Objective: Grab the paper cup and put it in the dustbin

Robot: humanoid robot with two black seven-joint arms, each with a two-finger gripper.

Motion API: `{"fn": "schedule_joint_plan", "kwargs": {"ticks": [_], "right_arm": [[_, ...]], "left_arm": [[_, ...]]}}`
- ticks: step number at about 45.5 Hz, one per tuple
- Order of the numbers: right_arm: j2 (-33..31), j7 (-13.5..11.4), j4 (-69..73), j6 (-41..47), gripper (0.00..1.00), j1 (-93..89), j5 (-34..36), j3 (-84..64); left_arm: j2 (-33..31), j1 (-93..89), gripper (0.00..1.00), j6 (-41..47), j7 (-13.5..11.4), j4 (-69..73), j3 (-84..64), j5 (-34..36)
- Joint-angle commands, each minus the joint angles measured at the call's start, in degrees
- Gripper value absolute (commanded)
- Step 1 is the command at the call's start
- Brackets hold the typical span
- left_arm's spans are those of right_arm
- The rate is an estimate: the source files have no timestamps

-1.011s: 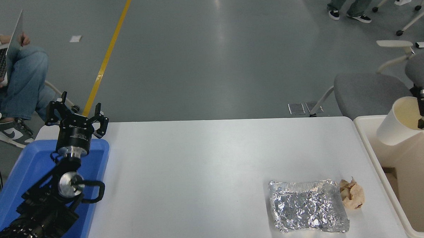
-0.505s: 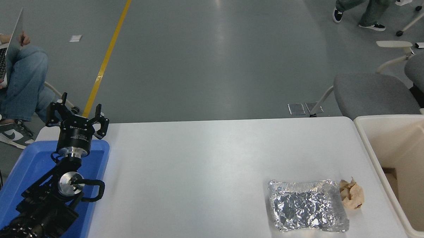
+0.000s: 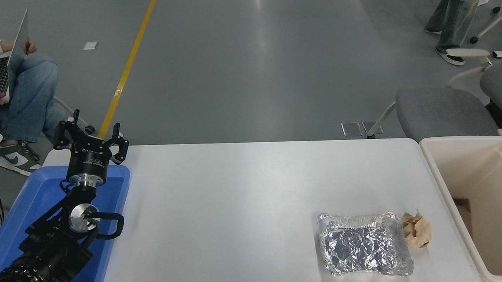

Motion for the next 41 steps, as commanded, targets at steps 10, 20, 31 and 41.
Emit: {"fn": "schedule_joint_plan", "kwargs": {"ticks": [10, 20, 31, 41], "right_arm": [[7.23, 0.03, -10.51, -4.88, 0.00, -8.87, 0.46, 0.65], [7.68, 0.03, -10.60, -5.23, 0.00, -8.95, 0.46, 0.30], [7.85, 0.03, -9.63, -13.40, 0.84, -8.87, 0.28, -0.76], [7.24, 0.03, -5.07, -14.11, 0.85, -7.90, 0.55, -0.84]], "left_arm": [[0.03, 0.02, 0.99, 0.00, 0.01, 0.02, 0.00, -0.01], [-0.06, 0.02, 0.99, 0.00, 0.01, 0.02, 0.00, -0.01], [0.03, 0.02, 0.99, 0.00, 0.01, -0.06, 0.00, -0.01], [0.03, 0.02, 0.99, 0.00, 0.01, -0.06, 0.00, -0.01]]}}
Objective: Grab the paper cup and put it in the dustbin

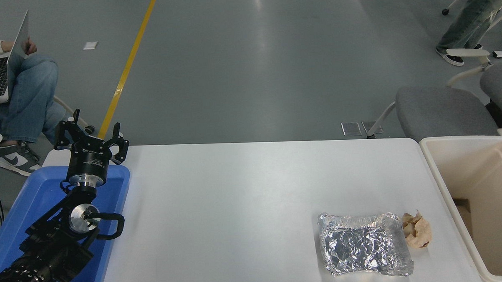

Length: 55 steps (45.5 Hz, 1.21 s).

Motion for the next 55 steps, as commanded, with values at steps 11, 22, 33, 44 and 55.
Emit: {"fn": "schedule_joint_plan", "kwargs": {"ticks": [11, 22, 33, 44, 55], "right_arm": [[-8.09, 0.00, 18.99, -2.69, 0.85, 12.18, 0.26, 0.63], [-13.37, -0.08, 34.63, -0.76, 1.00, 27.55, 0.88, -2.09], [-15.75, -0.17, 59.24, 1.44, 1.00, 49.87, 4.83, -18.25], [-13.11, -0.08, 74.10, 9.61, 1.00, 65.79, 4.83, -22.66], [-7.58, 0.97, 83.07, 14.71, 1.00, 75.55, 4.83, -22.05]], "left_arm": [[-0.03, 0.00, 0.99, 0.00, 0.00, 0.03, 0.00, 0.00], [-0.03, 0.00, 0.99, 0.00, 0.00, 0.03, 0.00, 0.00], [0.06, 0.00, 0.99, 0.00, 0.00, -0.05, 0.00, 0.09], [0.06, 0.00, 0.99, 0.00, 0.00, 0.03, 0.00, 0.09], [0.06, 0.00, 0.99, 0.00, 0.00, -0.05, 0.00, 0.09]]}}
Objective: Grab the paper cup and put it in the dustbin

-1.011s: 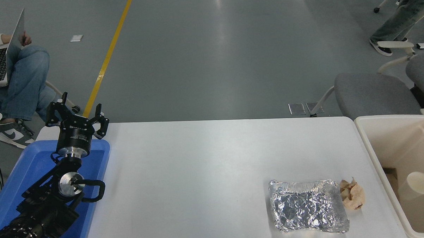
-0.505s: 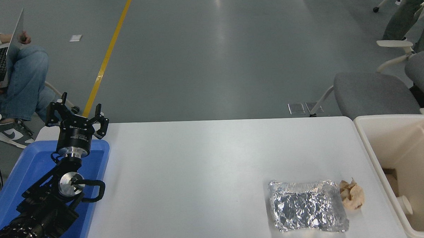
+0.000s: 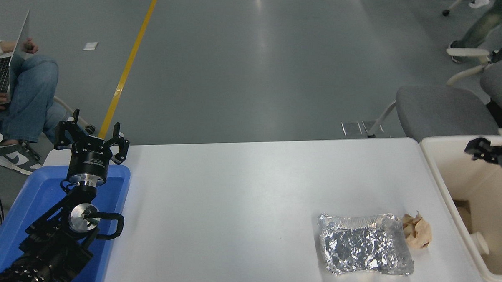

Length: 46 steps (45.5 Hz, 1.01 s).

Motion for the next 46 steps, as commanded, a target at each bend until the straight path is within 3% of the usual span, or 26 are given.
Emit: {"fn": "schedule_joint_plan", "kwargs": {"ticks": [1, 4, 8, 11, 18, 23, 35, 46], "right_arm": [[4.70, 1.78, 11.36, 4.64, 1.00, 12.22, 0.32, -1.24], [5.84, 5.99, 12.50, 4.91, 1.00, 14.85, 0.32, -1.06], [7.51, 13.46, 12.68, 6.75, 1.00, 18.72, 1.11, -1.15], [9.44, 15.76, 12.68, 8.86, 1.00, 21.36, 3.48, -1.24], [16.90, 15.77, 12.59, 13.68, 1.00, 27.77, 5.24, -3.69], [23.50, 15.85, 12.42, 24.13, 1.00, 32.08, 5.16, -5.19], [24.91, 15.85, 12.24, 39.98, 1.00, 35.25, 4.89, -5.19], [26.67, 15.77, 11.18, 39.98, 1.00, 37.54, 4.37, -8.97]], "left_arm": [[-0.03, -0.05, 0.99, 0.00, 0.00, 0.03, 0.00, 0.01], [0.06, -0.05, 0.99, 0.00, 0.00, -0.06, 0.00, 0.01], [0.06, -0.05, 0.99, 0.00, 0.00, -0.06, 0.00, -0.07], [0.06, -0.05, 0.99, 0.00, 0.00, 0.03, 0.00, -0.07], [0.06, 0.04, 0.99, 0.00, 0.00, 0.03, 0.00, -0.07], [-0.03, 0.04, 0.99, 0.00, 0.00, -0.06, 0.00, -0.07], [0.06, 0.04, 0.99, 0.00, 0.00, -0.06, 0.00, -0.07], [0.06, 0.04, 0.99, 0.00, 0.00, 0.03, 0.00, -0.07]]}}
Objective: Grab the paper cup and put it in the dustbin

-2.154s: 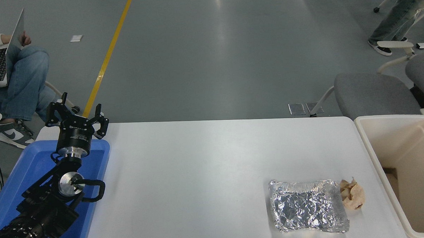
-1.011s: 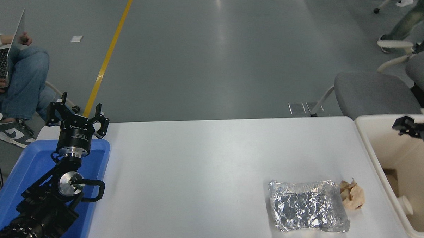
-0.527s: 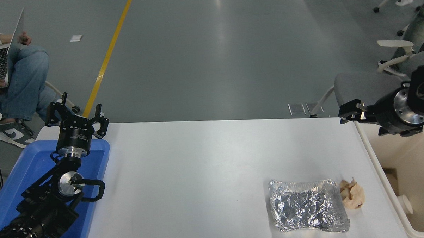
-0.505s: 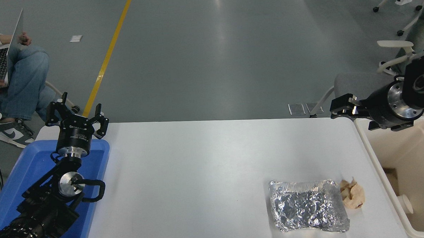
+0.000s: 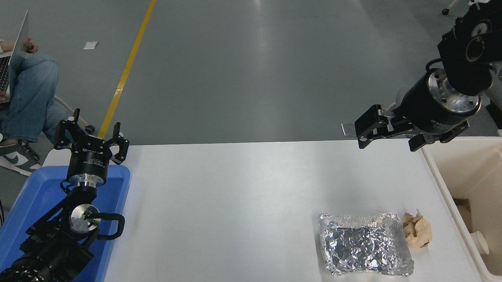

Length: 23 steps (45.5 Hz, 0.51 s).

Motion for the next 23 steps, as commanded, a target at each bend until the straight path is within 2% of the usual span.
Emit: {"fn": "schedule_joint_plan", "kwargs": {"ticks": [1, 23], "right_arm": [[2.19, 0.19, -0.90, 4.11, 1.00, 2.58, -0.27, -3.49], [2.19, 0.19, -3.97, 4.11, 1.00, 2.05, 0.43, -4.81]], "left_arm": [[-0.05, -0.05, 0.99, 0.00, 0.00, -0.04, 0.00, 0.08], [-0.05, -0.05, 0.99, 0.00, 0.00, 0.05, 0.00, 0.08]]}}
